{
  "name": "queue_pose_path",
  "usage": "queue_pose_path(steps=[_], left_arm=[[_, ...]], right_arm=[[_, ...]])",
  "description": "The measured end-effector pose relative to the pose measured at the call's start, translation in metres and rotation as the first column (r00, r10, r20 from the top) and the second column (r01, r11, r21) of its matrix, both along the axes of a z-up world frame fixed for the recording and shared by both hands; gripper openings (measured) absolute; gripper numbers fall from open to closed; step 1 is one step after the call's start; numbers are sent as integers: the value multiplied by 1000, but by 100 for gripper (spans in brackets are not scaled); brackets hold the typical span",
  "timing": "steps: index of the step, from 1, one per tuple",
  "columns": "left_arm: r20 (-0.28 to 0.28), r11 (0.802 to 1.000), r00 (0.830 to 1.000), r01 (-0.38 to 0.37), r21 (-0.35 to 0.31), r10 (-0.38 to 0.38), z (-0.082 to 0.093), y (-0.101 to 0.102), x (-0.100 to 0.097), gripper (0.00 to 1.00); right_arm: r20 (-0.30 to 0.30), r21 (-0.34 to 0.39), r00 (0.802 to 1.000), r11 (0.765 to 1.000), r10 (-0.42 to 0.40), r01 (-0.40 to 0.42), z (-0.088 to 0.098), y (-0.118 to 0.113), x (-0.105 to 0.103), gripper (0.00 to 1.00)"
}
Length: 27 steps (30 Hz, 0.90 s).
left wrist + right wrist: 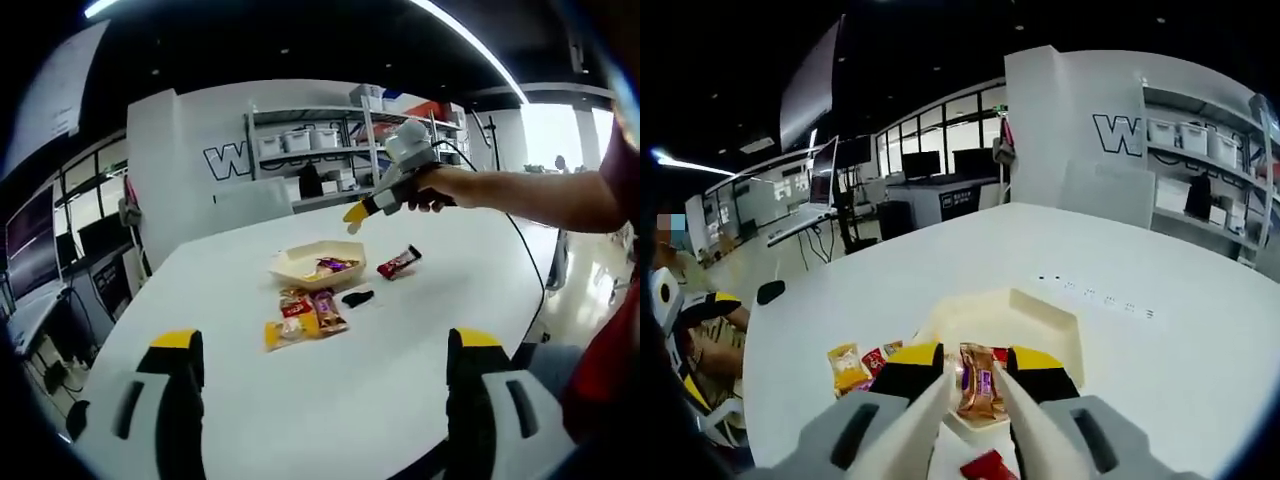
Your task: Place the target food into the container with the food tongs after gripping and lifting it, then release it inside without dropping or visibly crushing the food.
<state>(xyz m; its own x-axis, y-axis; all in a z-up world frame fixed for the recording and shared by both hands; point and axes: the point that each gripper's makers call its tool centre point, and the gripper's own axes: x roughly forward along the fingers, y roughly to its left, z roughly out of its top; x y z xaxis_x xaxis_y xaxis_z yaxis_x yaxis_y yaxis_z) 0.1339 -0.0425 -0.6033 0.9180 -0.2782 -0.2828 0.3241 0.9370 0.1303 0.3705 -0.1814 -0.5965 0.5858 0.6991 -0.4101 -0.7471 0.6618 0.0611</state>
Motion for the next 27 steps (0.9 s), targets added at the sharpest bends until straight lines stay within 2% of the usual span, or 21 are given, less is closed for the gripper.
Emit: queue_pose_path(steps=[10, 27], left_arm=[[-9, 1000, 1000, -8, 0, 8, -2, 1, 0, 99], [-1, 1000, 1000, 20, -2, -20, 1, -15, 1, 99]], right_arm=[[2, 7, 1000, 1000, 5, -5, 2, 0, 1, 20], [-18, -18, 1000, 1000, -4, 4, -4, -31, -13, 21]])
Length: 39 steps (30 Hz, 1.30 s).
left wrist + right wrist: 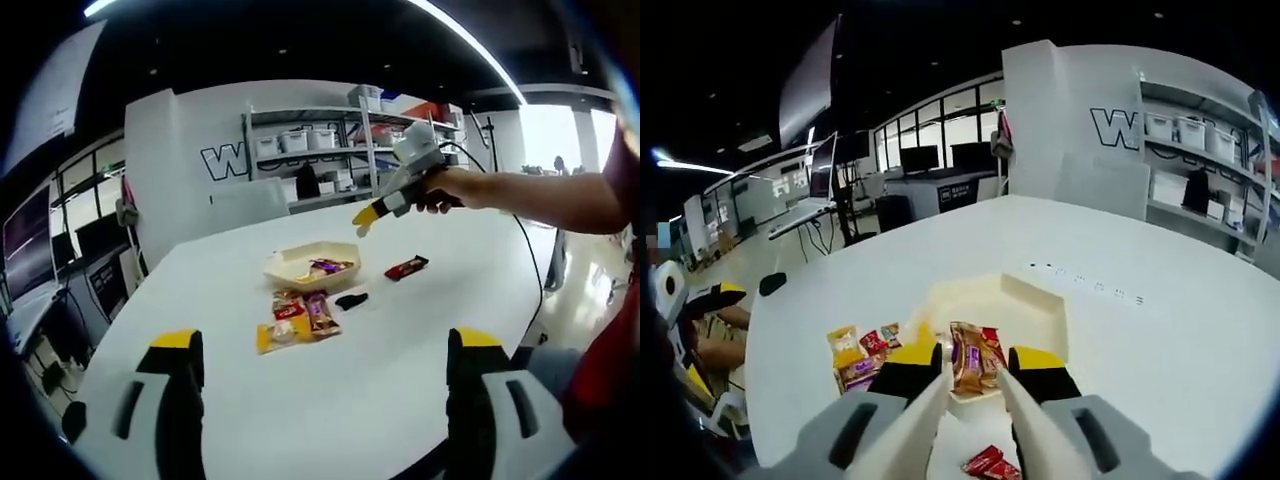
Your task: Place the target food into the container with the food tongs after gripping and lifting it, then release it inside without dropping or visibly crushing the food.
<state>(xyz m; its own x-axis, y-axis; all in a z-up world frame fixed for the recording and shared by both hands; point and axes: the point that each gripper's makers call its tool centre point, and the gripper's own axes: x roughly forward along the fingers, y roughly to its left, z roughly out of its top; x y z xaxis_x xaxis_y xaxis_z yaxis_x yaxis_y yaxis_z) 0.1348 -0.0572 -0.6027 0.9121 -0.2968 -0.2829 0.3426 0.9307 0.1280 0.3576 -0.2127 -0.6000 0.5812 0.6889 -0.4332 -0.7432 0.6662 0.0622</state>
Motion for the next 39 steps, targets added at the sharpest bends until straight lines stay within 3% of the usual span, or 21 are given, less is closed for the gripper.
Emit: queue_pose_path(steps=[9, 18, 35, 39], left_arm=[[17, 1000, 1000, 9, 9, -9, 7, -7, -2, 99], [9, 1000, 1000, 15, 9, -15, 3, -16, -5, 99], [6, 1000, 1000, 12, -16, -12, 5, -23, -2, 99], [9, 1000, 1000, 15, -13, -15, 6, -25, 0, 99]], right_arm=[[-17, -19, 1000, 1000, 6, -6, -15, -21, -11, 22], [-32, -63, 999, 998, 2, -4, -34, -46, -19, 22], [-126, -70, 992, 997, 0, -9, -73, -67, -17, 23], [-165, -37, 986, 999, -16, 10, -76, -70, -18, 23]])
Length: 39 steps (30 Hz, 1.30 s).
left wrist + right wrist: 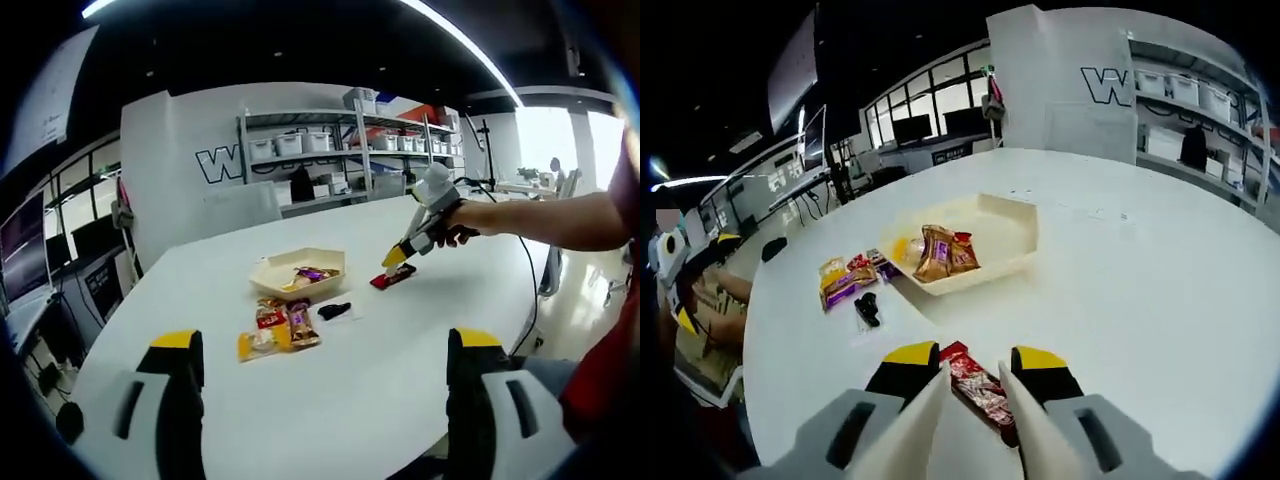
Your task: Place the target food into the container with the food tongs after gripping and lifting it, then release it inside without dropping or visibly crushing the food.
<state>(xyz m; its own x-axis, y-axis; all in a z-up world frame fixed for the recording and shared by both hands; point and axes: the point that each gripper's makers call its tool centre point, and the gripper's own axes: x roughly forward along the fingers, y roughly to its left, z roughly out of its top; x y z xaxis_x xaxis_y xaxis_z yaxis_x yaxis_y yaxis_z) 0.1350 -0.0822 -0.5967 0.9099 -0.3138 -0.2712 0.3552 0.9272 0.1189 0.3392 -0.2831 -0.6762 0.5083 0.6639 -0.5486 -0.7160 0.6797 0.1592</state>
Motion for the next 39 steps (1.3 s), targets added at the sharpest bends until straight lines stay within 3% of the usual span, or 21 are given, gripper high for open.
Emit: queue_pose_path(steps=[1, 5, 8, 15, 18, 20, 25, 31, 37, 39], left_arm=[[1, 1000, 1000, 1, 0, -1, 0, -1, 1, 99], [0, 1000, 1000, 12, -5, -12, -1, -6, 1, 99], [-7, 1000, 1000, 24, -1, -24, -5, -10, 0, 99], [-10, 999, 999, 42, -9, -42, -7, -15, -1, 99], [-9, 999, 999, 49, -6, -49, -7, -16, -2, 99], [-9, 999, 999, 53, -8, -53, -7, -17, -2, 99], [6, 999, 999, 50, -13, -50, -2, -16, -4, 99], [6, 999, 999, 51, -16, -51, -3, -15, -5, 99], [8, 998, 998, 65, -16, -65, -2, -20, -6, 99], [12, 998, 998, 66, -16, -66, -1, -19, -6, 99]], right_arm=[[-41, 15, 999, 1000, -7, 8, -1, 0, -3, 23], [-38, 3, 999, 1000, -5, 6, -1, -2, -8, 23], [-95, 40, 995, 998, -36, 40, -1, -3, -17, 23], [-151, 53, 988, 998, -35, 44, 1, -4, -35, 23], [-130, 55, 991, 998, -24, 32, 5, -5, -36, 23], [-84, 44, 996, 999, -27, 31, 7, -8, -30, 23], [-131, 28, 990, 998, -44, 48, -5, -15, -32, 23], [-158, 38, 987, 998, -36, 43, -4, -14, -47, 23], [-134, 34, 991, 999, -29, 34, 0, -11, -48, 24], [-99, 26, 995, 1000, -10, 12, 3, -5, -47, 24]])
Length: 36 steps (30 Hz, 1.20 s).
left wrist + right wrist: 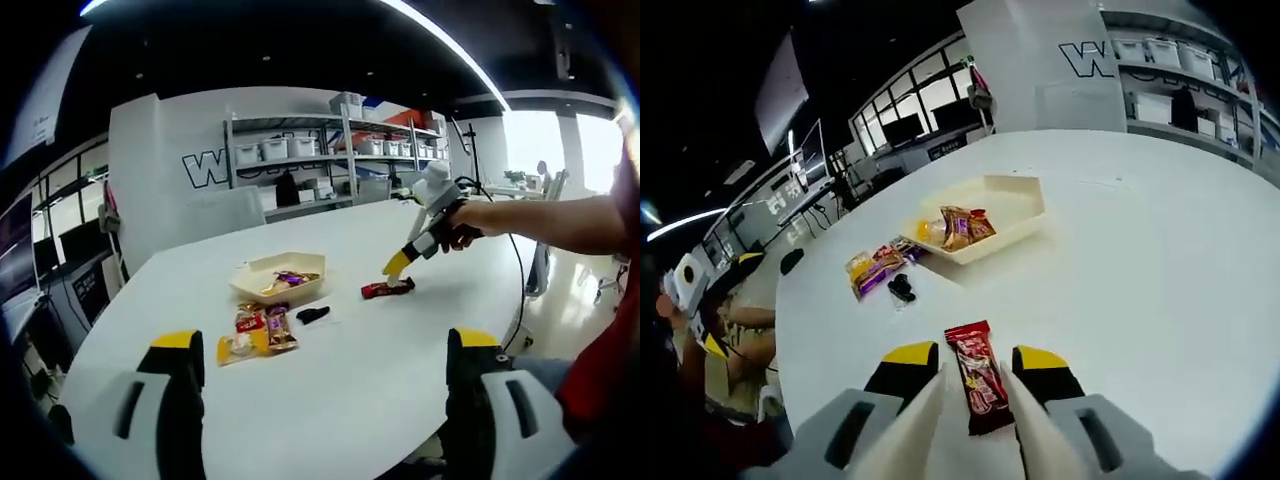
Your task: Place the target food into the container with the food tongs after gripping and lifting it, then release it inside without dropping or visibly crushing the food.
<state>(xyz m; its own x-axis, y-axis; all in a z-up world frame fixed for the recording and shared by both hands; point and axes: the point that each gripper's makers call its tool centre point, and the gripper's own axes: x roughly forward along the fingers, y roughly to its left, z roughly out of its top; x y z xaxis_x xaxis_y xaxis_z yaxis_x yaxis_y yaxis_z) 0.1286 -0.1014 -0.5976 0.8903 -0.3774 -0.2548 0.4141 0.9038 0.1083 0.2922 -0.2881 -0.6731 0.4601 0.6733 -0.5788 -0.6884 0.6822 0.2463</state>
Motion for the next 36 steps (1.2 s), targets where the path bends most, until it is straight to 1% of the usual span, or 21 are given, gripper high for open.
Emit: queue_pose_path(steps=[1, 4, 9, 14, 16, 17, 18, 19, 22, 26, 28, 31, 33, 36], left_arm=[[1, 1000, 1000, -1, -1, 1, 0, 1, 0, 99], [3, 1000, 1000, -9, -1, 9, 2, 5, 0, 99], [1, 1000, 1000, -18, 1, 18, 2, 10, 0, 99], [-10, 1000, 1000, -18, 5, 18, -2, 12, 3, 98], [-12, 1000, 1000, -13, 7, 13, -3, 10, 6, 98], [-12, 1000, 1000, -10, 6, 11, -3, 9, 6, 98], [-13, 1000, 1000, -8, 4, 8, -3, 8, 7, 98], [-14, 1000, 1000, -3, 2, 3, -4, 6, 9, 98], [-19, 1000, 1000, 10, 10, -9, -6, 2, 11, 98], [-21, 1000, 1000, 16, 6, -16, -7, 0, 11, 98], [-26, 1000, 1000, 14, 9, -14, -9, 1, 10, 98], [-28, 1000, 1000, 7, 5, -7, -11, 4, 9, 98], [-28, 1000, 1000, 2, 2, -2, -12, 6, 8, 98], [-29, 1000, 1000, -4, -4, 4, -14, 8, 7, 98]], right_arm=[[24, -18, 1000, 1000, 13, -12, 0, 1, 2, 24], [52, -61, 998, 997, 47, -44, -5, 11, 3, 25], [42, -104, 998, 993, 57, -52, -17, 12, 4, 25], [65, -108, 996, 993, 61, -54, -17, 11, 7, 24], [146, -163, 982, 982, 119, -95, -17, 12, 6, 22], [187, -200, 967, 970, 174, -136, -17, 14, 3, 22], [152, -172, 980, 979, 132, -105, -18, 14, 0, 22], [136, -163, 986, 983, 102, -79, -18, 12, 3, 22], [145, -156, 984, 985, 100, -77, -17, 12, 4, 21], [159, -141, 985, 989, 64, -42, -17, 11, 6, 19], [170, -117, 985, 993, 38, -18, -17, 10, 6, 19], [160, -83, 987, 997, 9, 4, -16, 10, 5, 20], [131, -59, 991, 998, -7, 15, -15, 11, 3, 20], [134, -51, 991, 999, -9, 15, -12, 13, -1, 20]])
